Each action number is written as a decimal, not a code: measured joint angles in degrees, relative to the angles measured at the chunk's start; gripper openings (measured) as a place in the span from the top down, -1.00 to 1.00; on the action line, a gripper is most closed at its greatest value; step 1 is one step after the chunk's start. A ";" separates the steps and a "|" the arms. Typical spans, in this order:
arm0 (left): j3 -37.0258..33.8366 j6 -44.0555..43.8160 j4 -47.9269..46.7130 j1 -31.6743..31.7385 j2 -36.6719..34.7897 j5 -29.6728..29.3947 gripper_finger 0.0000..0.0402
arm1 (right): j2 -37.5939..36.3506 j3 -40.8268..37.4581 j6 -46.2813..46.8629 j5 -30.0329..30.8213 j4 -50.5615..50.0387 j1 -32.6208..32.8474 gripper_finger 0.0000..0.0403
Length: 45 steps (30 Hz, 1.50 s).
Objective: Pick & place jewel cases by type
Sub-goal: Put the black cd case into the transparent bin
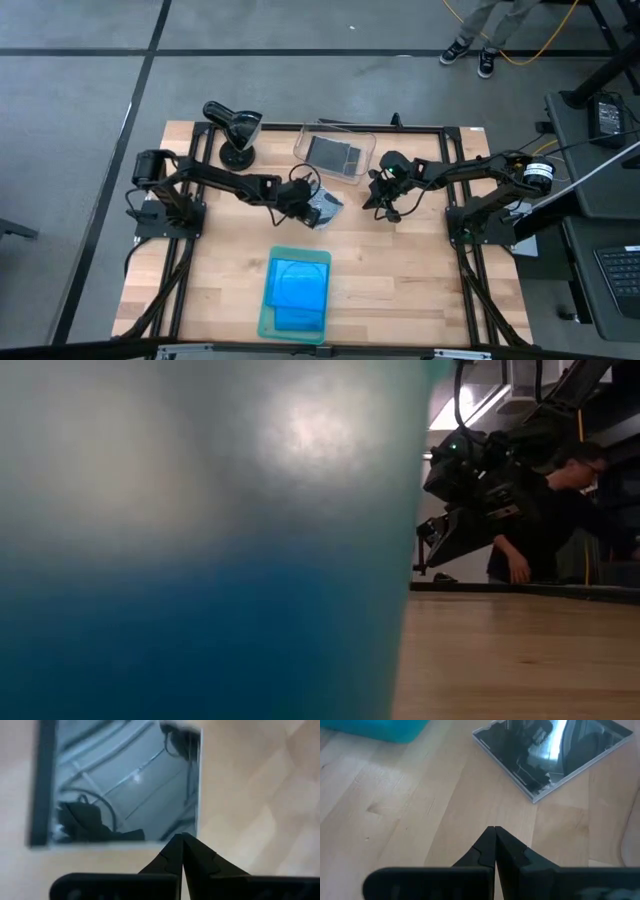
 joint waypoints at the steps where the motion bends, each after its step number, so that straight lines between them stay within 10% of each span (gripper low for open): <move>1: 0.68 0.72 -1.37 0.47 -0.22 -1.13 0.99 | 0.00 0.00 0.00 0.02 0.02 0.00 0.95; 21: 1.82 11.33 -17.68 13.51 -0.73 -7.12 0.99 | 5.74 0.00 7.33 4.20 5.87 6.03 0.95; 45: 1.73 -2.02 -4.85 1.50 5.53 2.15 0.99 | 8.17 0.00 11.91 6.63 6.17 9.04 0.95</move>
